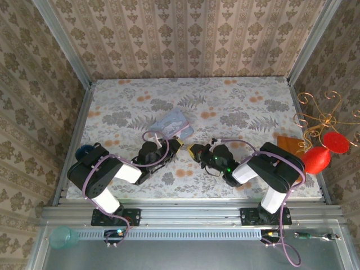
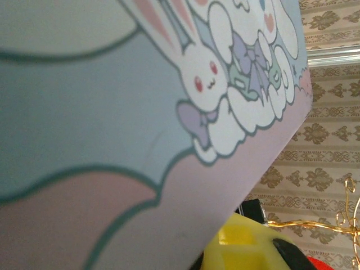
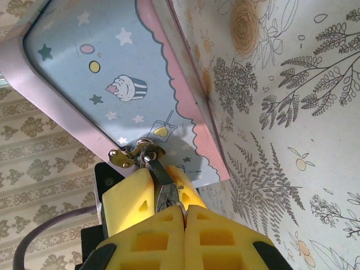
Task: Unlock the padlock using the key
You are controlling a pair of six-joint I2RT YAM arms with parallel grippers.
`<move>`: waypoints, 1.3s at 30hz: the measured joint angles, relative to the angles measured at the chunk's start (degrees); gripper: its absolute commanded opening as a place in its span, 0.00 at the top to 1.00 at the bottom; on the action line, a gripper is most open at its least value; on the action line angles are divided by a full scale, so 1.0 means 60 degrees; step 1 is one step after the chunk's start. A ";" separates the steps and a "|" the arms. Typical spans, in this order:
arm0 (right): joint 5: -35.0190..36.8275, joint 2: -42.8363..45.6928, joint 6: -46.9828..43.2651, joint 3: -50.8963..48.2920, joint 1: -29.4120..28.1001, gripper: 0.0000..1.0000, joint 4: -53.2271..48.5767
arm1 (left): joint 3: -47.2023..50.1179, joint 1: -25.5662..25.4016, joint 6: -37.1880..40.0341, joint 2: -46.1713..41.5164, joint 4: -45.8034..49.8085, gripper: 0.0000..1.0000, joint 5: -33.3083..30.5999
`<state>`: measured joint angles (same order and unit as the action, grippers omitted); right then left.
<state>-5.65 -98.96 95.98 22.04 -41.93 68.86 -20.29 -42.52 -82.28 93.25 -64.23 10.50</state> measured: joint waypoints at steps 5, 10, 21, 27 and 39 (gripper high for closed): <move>0.0397 -0.0018 0.0000 0.0069 -0.0277 1.00 -0.0091 | -0.0025 0.0011 -0.0004 0.0000 0.0102 1.00 -0.0055; 0.0576 -0.0018 -0.0007 0.0157 -0.0463 1.00 -0.0237 | -0.0055 0.0011 -0.0004 0.0000 0.0157 1.00 -0.0051; 0.0586 -0.0018 -0.0040 0.0291 -0.0517 1.00 -0.0229 | -0.0106 -0.0044 -0.0004 -0.0091 0.0208 1.00 0.0102; 0.0379 0.0011 -0.0197 0.0379 -0.0444 1.00 -0.0353 | -0.0142 -0.0066 0.0095 -0.0208 0.0419 1.00 0.0025; -0.0503 0.1494 -0.1825 0.0623 -0.0306 0.67 -0.2699 | -0.0517 -0.0433 0.1770 -0.2357 0.3727 1.00 -0.0248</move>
<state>-8.67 -90.00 85.03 25.78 -43.77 52.66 -23.40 -45.12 -71.66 79.11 -41.87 9.02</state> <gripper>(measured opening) 0.289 0.144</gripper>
